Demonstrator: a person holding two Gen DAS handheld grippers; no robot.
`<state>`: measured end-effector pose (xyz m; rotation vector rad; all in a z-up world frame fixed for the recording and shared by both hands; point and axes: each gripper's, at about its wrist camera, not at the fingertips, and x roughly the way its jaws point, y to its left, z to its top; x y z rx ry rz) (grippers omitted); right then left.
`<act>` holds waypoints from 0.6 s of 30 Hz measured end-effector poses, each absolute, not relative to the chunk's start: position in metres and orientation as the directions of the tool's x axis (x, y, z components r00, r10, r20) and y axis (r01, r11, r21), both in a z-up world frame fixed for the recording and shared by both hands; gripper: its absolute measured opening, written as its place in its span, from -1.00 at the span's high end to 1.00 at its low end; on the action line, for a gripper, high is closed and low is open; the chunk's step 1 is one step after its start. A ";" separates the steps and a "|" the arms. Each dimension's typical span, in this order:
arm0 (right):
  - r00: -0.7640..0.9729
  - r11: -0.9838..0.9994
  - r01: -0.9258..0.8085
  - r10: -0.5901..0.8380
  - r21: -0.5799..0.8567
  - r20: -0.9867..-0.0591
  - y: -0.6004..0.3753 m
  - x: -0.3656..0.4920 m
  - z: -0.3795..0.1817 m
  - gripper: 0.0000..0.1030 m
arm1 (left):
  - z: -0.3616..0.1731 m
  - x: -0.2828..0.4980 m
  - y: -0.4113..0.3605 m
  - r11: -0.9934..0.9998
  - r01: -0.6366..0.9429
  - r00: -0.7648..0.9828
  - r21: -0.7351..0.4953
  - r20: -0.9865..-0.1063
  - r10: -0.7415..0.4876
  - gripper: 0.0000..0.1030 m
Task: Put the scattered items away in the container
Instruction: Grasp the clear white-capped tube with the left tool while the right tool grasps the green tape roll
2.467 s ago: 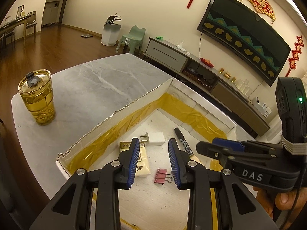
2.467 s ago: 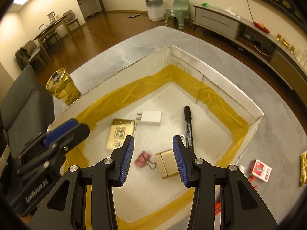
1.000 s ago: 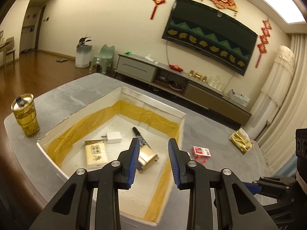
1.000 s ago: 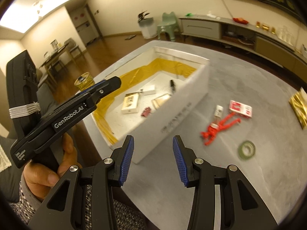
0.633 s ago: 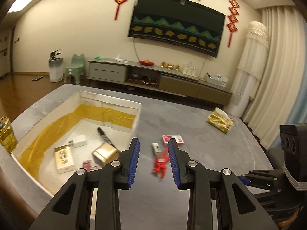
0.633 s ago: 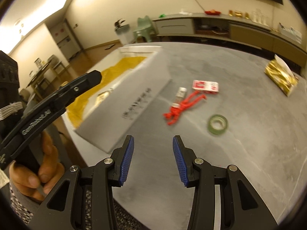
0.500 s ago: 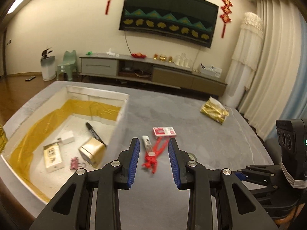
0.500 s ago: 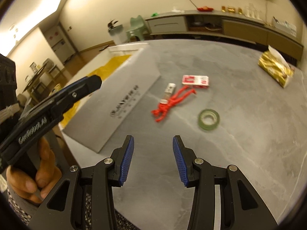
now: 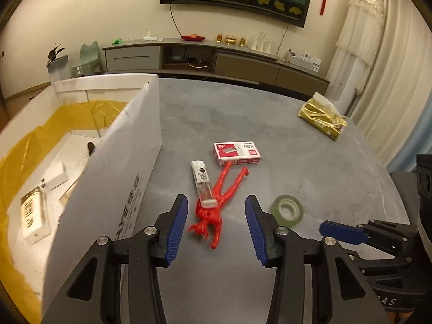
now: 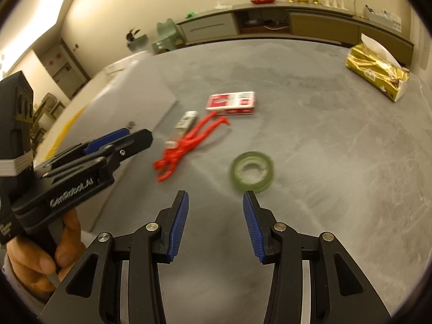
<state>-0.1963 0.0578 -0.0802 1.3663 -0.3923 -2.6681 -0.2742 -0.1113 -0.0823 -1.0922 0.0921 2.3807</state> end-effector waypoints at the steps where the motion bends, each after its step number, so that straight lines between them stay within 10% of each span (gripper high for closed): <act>1: -0.587 -0.963 -0.015 -0.209 0.269 -0.782 0.060 -0.199 -0.082 0.11 | -0.088 -0.280 -0.109 -0.868 -0.472 -0.536 -0.153 -0.732 0.421 0.11; 18: -0.636 -0.995 0.097 -0.062 0.000 -0.769 0.043 -0.244 -0.112 -0.01 | -0.135 -0.335 -0.091 -0.889 -0.422 -0.485 -0.178 -0.784 0.387 -0.04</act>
